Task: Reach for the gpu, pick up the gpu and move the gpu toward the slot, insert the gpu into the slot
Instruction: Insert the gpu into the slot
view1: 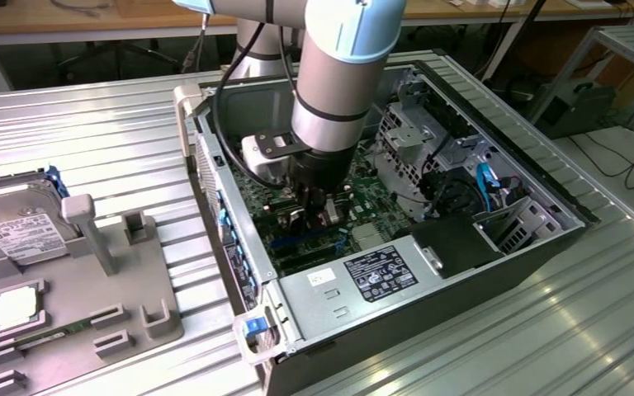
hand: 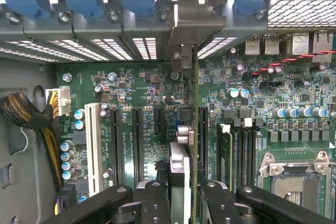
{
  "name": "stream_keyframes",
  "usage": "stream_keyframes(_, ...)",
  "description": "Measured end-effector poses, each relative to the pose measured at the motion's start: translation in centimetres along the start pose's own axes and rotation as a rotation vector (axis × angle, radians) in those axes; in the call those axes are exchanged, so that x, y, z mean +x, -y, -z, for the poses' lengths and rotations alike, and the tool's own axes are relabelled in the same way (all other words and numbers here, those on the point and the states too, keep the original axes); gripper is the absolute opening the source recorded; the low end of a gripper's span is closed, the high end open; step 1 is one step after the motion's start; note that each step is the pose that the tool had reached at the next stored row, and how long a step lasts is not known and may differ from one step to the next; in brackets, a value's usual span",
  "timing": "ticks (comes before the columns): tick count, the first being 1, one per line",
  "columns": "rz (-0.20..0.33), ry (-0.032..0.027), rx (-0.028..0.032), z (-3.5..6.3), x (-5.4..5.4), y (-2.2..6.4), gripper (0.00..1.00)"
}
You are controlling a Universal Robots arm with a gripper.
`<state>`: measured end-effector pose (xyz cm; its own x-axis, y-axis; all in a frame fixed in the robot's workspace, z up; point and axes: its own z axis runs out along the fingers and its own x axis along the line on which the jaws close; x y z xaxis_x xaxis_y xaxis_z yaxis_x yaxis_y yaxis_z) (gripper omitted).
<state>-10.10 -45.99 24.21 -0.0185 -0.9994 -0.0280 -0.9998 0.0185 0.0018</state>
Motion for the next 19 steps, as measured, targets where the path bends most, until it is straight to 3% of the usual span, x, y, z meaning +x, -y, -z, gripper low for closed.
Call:
stream_keyframes(11, 0.000, -0.0001, -0.0012, -1.08, 0.0, 0.00, 0.28)
stream_keyframes(19, 0.000, 0.0000, -0.0014, -1.14, 0.0, 0.00, 0.28)
